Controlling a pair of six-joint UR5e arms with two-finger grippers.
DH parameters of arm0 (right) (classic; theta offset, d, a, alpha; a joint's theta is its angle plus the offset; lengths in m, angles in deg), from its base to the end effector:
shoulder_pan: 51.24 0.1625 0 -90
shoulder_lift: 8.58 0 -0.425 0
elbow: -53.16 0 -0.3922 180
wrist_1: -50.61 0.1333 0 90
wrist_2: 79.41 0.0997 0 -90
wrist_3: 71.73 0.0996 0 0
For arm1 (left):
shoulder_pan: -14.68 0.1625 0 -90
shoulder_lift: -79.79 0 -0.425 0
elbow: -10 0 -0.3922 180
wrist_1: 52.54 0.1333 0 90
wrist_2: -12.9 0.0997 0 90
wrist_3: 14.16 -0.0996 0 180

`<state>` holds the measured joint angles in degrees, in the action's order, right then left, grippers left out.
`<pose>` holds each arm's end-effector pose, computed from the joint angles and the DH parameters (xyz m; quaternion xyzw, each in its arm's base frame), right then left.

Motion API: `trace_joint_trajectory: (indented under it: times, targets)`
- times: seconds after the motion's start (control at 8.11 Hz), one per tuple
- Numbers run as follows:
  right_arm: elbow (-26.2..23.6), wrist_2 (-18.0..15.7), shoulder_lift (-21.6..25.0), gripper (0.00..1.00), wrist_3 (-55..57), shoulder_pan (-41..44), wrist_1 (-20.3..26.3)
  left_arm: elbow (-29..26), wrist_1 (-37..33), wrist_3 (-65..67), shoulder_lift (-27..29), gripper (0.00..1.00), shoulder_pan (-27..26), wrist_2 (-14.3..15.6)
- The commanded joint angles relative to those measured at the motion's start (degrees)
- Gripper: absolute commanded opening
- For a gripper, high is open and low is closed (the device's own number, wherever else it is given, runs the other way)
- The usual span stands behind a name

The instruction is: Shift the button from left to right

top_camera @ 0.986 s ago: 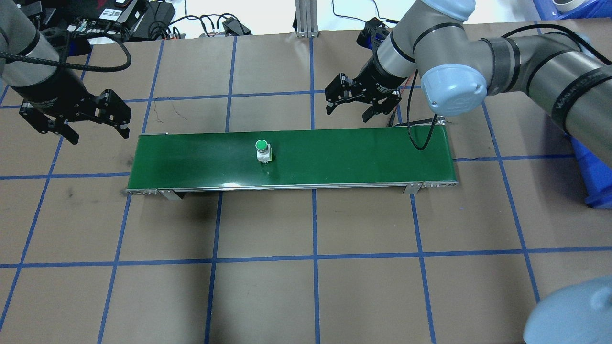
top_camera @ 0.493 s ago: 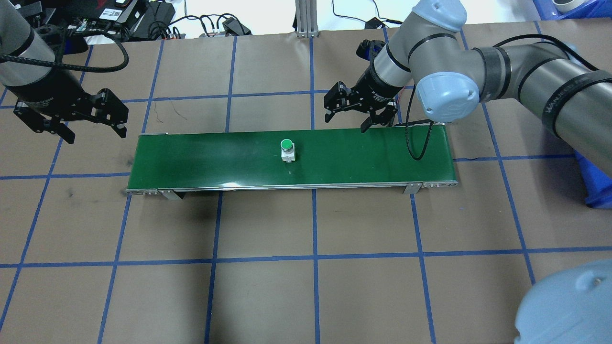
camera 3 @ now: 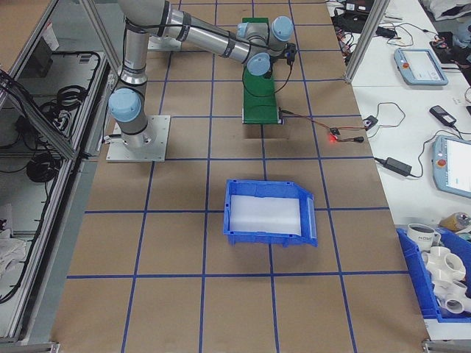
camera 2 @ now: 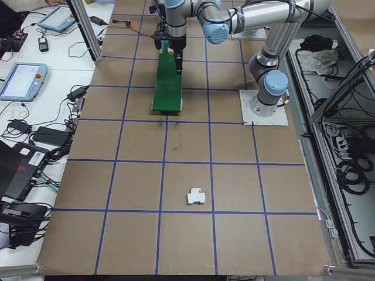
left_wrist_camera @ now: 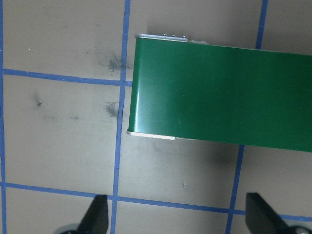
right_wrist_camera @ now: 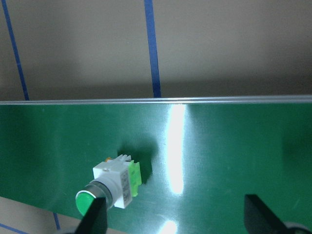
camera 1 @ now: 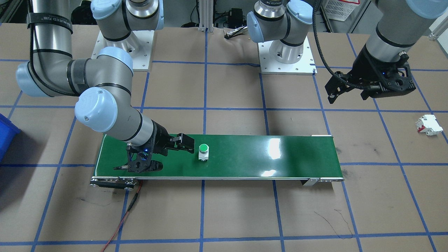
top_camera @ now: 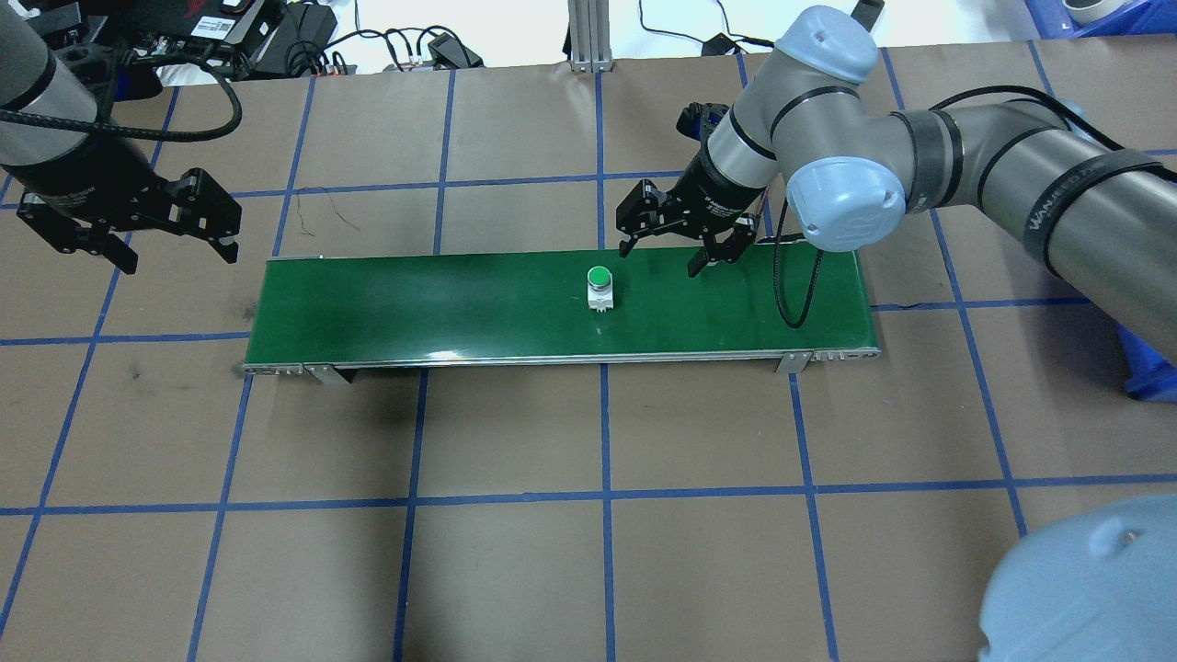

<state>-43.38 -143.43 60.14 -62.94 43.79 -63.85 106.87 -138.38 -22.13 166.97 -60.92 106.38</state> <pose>0.2285 -0.5776 0.2803 0.0385 0.9733 0.0554 0.2196 -0.0063 -0.4871 0.4601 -0.0561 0.9980 0.0049 0.0300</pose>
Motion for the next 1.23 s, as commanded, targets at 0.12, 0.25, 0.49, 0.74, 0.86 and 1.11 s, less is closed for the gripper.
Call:
trace_joint_trajectory:
  times: [0.12, 0.25, 0.49, 0.74, 0.86, 1.11]
  targets:
    - [-0.2, 0.3, -0.2, 1.0, 1.5, 0.1, 1.2, -0.2, 0.2, -0.3, 0.0, 1.0, 0.6, 0.0]
    - [-0.4, 0.2, -0.2, 1.0, 1.5, 0.2, 1.2, 0.1, 0.5, -0.3, 0.4, 1.0, 0.7, -0.1]
    - [-2.6, -2.9, -0.9, 0.92, 0.6, 0.1, 0.9, -0.1, 0.3, -0.3, 0.5, 1.0, 0.7, -0.1]
    - [-2.4, -11.1, -0.7, 0.26, -2.5, 0.0, 1.2, -0.3, 0.3, -0.3, 0.7, 1.0, 0.7, -0.1]
    - [-2.0, -11.4, -0.3, 0.0, -2.4, 0.0, 1.2, -0.3, 0.3, -0.3, 0.7, 1.0, 0.7, -0.1]
    - [-1.4, -15.0, 0.5, 0.0, -2.8, 0.0, 1.2, -0.4, 0.3, -0.3, 0.7, 1.0, 0.7, 0.0]
